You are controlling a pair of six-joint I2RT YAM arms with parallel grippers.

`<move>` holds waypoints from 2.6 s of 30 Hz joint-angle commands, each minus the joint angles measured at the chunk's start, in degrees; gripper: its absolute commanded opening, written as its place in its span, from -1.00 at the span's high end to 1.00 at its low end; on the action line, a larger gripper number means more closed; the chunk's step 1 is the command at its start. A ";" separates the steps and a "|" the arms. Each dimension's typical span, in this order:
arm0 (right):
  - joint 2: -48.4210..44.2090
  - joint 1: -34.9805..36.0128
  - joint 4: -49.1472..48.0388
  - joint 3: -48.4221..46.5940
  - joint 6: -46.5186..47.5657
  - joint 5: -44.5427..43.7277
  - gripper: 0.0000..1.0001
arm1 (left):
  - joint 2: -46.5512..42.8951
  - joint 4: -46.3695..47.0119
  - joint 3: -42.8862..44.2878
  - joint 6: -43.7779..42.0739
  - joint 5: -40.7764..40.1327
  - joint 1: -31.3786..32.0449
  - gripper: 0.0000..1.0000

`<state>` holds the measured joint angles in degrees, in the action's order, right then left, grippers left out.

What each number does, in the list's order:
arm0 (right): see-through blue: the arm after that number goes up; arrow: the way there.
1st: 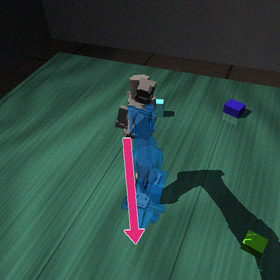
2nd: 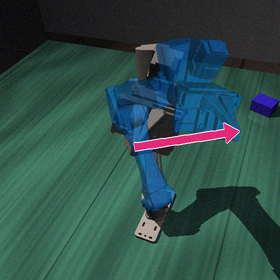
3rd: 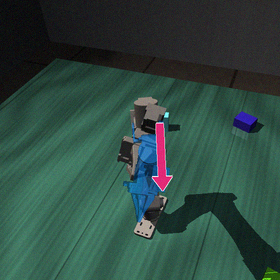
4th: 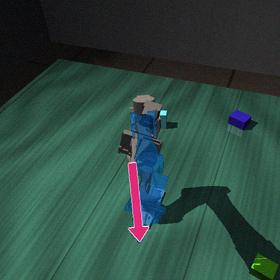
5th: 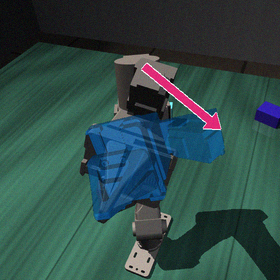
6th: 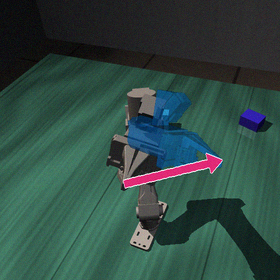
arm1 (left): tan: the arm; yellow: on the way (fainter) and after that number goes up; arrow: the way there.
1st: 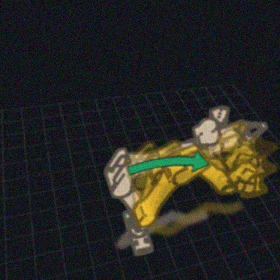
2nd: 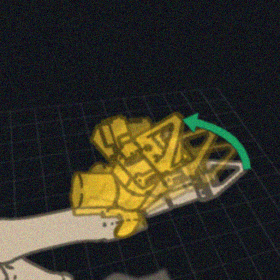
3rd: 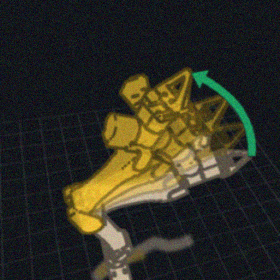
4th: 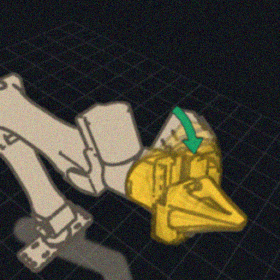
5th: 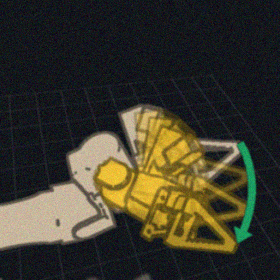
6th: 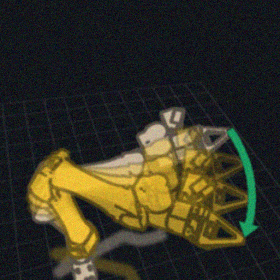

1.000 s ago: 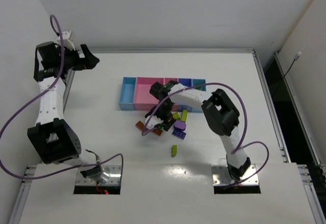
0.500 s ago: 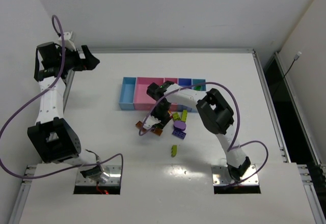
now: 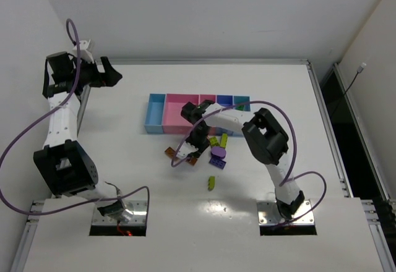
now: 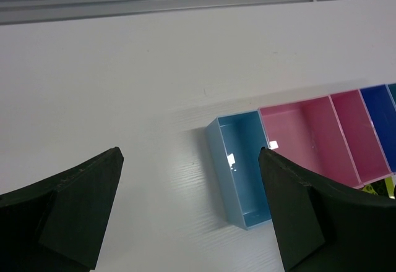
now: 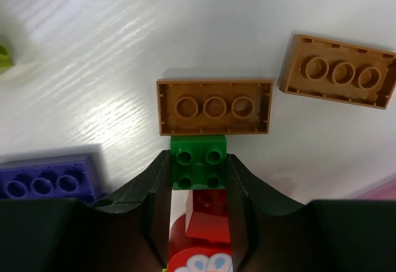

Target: Sort the legos into containers by color

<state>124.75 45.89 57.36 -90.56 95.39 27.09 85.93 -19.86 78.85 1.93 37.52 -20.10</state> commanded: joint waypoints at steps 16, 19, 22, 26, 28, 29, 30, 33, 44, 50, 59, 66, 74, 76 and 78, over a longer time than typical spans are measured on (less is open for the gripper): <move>-18.03 -2.03 -17.17 -7.46 -63.11 -12.30 1.00 | -4.98 3.59 -5.81 -3.60 -2.71 6.91 -0.97; -24.70 -2.55 -27.02 0.00 -73.20 -24.43 1.00 | -4.98 4.74 -4.94 -0.28 -11.20 11.11 -1.00; -27.18 -4.40 -26.18 0.92 -80.17 -29.89 1.00 | -3.93 2.81 -1.34 3.16 -22.91 15.42 -1.00; -31.48 -8.00 -25.01 3.62 -90.45 -34.29 1.00 | -3.93 1.59 2.08 8.17 -27.58 17.54 -1.00; -34.21 -10.29 -26.60 7.05 -92.49 -37.70 1.00 | -1.92 -1.48 4.28 8.17 -25.14 17.55 -1.00; -35.61 -10.99 -26.60 9.33 -93.36 -38.86 1.00 | -1.04 -2.63 5.51 8.70 -24.34 17.55 -1.00; -35.63 -13.00 -26.60 9.35 -94.07 -38.87 1.00 | -0.33 -3.25 6.57 8.70 -22.77 17.55 -1.00; -35.11 -18.09 -23.18 9.88 -96.78 -38.09 1.00 | 0.47 -3.26 7.37 7.48 -20.55 18.16 -1.00; -23.26 -29.80 -13.09 1.99 -102.96 -21.13 1.00 | 2.58 -6.06 9.92 2.47 -27.76 24.66 -1.00; -18.32 -30.42 -14.65 1.36 -102.95 -17.86 1.00 | 3.10 -8.80 11.77 -0.08 -26.36 25.20 -1.00; -14.01 -32.00 -14.65 0.83 -101.02 -21.20 0.44 | 4.86 -11.87 13.27 -2.81 -24.17 25.20 -1.00; -16.64 -32.00 -14.65 1.96 -100.49 -22.69 -0.43 | 1.17 -11.87 7.12 -6.23 -17.58 25.72 -1.00; -25.23 -31.82 -20.34 4.93 -100.76 -21.77 -0.51 | -4.45 -19.07 1.23 -19.58 -13.36 32.04 -1.00; -30.42 -32.35 -27.46 8.46 -99.62 -19.19 -0.58 | -8.22 -23.54 -0.97 -27.98 -12.48 35.38 -1.00; -36.40 -32.35 -30.46 11.89 -94.12 -16.82 -0.63 | -11.03 -30.29 -3.60 -34.34 -11.85 38.71 -1.00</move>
<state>97.56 13.93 35.42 -80.60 -3.73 6.04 80.51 -40.69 77.25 -19.55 22.24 15.03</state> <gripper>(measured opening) 0.804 0.997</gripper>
